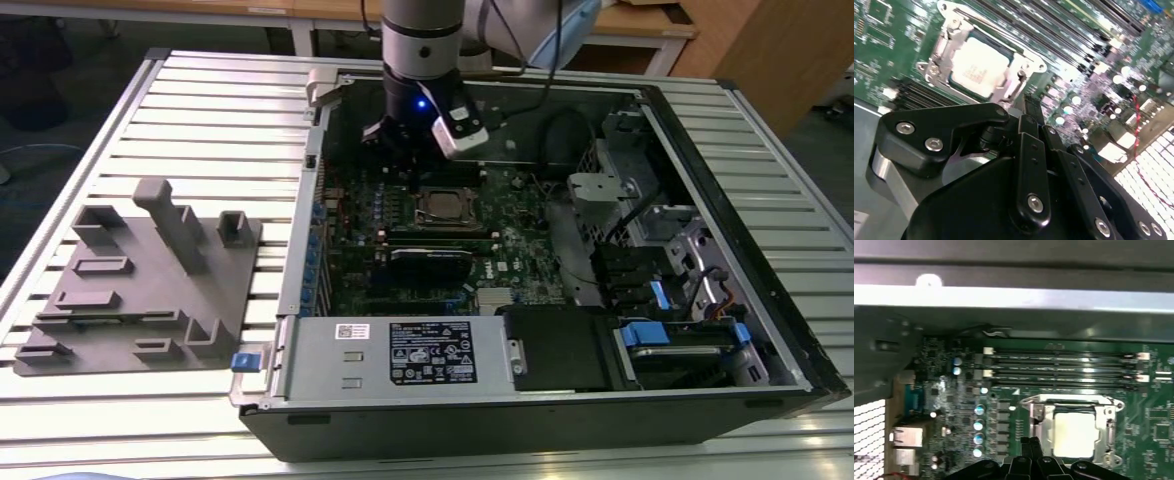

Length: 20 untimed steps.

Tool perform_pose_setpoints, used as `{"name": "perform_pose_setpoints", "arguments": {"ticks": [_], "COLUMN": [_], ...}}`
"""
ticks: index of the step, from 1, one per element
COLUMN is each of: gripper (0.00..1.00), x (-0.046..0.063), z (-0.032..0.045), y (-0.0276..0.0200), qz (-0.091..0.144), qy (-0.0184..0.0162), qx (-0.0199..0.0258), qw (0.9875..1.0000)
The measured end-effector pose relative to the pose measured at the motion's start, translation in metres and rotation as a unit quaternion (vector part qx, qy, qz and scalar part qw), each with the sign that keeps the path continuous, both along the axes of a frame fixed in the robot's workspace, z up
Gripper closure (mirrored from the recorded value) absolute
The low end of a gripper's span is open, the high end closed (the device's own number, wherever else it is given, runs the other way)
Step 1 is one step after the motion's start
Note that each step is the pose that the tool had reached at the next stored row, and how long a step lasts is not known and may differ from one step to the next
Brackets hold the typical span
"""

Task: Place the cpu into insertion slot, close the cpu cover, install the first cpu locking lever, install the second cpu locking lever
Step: 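Install the first cpu locking lever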

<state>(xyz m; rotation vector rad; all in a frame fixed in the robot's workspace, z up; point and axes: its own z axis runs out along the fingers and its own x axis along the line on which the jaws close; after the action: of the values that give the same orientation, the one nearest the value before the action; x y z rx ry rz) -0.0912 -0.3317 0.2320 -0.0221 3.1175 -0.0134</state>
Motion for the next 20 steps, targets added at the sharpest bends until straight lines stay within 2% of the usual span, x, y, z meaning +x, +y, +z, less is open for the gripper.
{"name": "perform_pose_setpoints", "arguments": {"ticks": [8,14,20], "gripper": [0.89,0.89,0.89], "x": [-0.018,-0.019,-0.019], "z": [-0.0006,0.002,0.0122], "y": [-0.0001,-0.0001,-0.0001], "qz": [0.0,0.0,0.0], "qy": [-0.0001,0.0,-0.0004], "qx": [0.0001,0.0006,0.0019], "qw": [1.0,1.0,1.0]}}
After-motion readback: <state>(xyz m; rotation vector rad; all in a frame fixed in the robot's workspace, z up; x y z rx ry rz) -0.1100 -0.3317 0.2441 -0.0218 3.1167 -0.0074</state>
